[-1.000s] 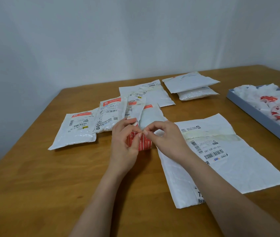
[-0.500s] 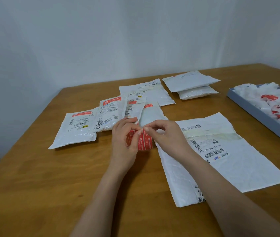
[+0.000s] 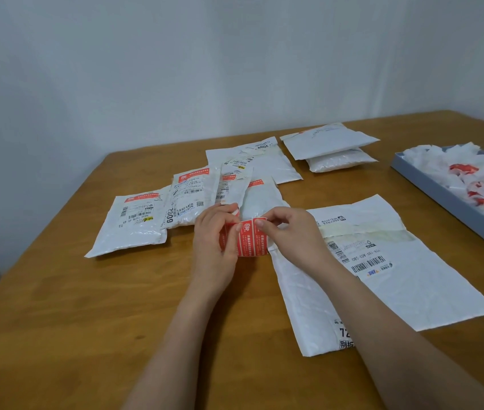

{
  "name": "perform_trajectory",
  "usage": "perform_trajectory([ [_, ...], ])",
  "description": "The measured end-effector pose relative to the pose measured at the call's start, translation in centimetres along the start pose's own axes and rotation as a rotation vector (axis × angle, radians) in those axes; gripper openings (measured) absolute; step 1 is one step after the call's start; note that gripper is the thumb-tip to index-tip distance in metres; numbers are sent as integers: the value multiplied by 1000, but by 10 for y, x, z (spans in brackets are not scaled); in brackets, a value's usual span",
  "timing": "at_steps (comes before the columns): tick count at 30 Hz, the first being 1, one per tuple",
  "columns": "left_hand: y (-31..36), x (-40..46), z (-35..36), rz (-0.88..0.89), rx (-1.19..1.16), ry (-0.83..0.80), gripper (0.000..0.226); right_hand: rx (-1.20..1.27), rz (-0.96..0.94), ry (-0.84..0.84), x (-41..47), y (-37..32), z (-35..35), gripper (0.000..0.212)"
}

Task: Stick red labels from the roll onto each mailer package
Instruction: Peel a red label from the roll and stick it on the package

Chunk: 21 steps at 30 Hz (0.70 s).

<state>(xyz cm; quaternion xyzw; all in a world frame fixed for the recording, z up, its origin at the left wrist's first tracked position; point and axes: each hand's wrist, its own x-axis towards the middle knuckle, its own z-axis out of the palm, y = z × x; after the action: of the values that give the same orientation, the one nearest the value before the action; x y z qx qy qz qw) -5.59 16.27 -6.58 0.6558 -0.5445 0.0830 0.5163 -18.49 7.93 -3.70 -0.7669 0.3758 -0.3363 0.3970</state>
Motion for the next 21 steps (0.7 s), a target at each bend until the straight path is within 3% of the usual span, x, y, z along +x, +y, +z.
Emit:
perform_trajectory([
  [21, 5, -1, 1, -37, 13, -5, 7, 89, 113, 48, 0, -1, 4, 15],
])
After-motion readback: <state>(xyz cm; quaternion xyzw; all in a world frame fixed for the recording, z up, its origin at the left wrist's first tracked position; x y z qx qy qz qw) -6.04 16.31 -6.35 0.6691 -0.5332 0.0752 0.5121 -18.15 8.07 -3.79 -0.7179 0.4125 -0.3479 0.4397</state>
